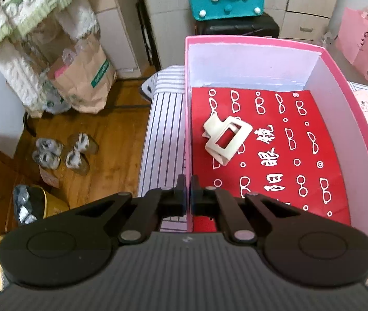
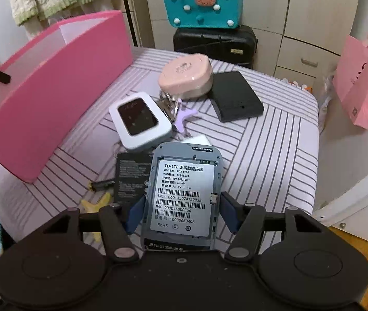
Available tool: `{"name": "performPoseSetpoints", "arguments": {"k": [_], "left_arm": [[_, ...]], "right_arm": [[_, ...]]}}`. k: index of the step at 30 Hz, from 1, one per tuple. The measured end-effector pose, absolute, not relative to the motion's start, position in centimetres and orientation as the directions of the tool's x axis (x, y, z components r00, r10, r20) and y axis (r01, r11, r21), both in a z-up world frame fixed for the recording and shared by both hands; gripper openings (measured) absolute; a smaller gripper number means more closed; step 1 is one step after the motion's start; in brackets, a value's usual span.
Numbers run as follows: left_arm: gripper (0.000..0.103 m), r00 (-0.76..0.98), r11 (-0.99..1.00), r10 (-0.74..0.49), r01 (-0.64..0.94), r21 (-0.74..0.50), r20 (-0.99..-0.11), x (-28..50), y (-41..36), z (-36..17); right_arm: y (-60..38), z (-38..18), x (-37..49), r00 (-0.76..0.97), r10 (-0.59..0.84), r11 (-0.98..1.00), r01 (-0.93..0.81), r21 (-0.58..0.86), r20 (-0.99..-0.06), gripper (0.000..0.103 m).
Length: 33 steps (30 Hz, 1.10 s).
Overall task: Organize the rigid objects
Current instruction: 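Grasp the grey TD-LTE battery pack with the right gripper, then lower the grey battery pack into the box beside the clip, release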
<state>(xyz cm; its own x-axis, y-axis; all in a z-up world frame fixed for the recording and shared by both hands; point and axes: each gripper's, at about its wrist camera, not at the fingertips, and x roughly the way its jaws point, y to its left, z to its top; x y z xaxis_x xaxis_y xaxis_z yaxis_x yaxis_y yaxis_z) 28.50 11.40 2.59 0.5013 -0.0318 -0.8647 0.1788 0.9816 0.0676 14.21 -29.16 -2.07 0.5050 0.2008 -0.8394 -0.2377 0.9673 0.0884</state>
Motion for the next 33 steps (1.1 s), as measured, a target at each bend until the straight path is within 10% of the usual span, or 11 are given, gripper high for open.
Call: {"name": "performPoseSetpoints", "arguments": {"k": [18, 33], "left_arm": [[0.003, 0.516, 0.972, -0.08, 0.231, 0.049, -0.853, 28.3, 12.0, 2.6], [0.004, 0.514, 0.968, -0.128, 0.249, 0.005, -0.848, 28.2, 12.8, 2.6]], "right_arm": [[-17.3, 8.3, 19.1, 0.528, 0.51, 0.787, -0.605, 0.12, -0.679, 0.067], [-3.3, -0.5, 32.4, 0.357, 0.258, 0.686, -0.722, -0.09, -0.898, 0.067]]}}
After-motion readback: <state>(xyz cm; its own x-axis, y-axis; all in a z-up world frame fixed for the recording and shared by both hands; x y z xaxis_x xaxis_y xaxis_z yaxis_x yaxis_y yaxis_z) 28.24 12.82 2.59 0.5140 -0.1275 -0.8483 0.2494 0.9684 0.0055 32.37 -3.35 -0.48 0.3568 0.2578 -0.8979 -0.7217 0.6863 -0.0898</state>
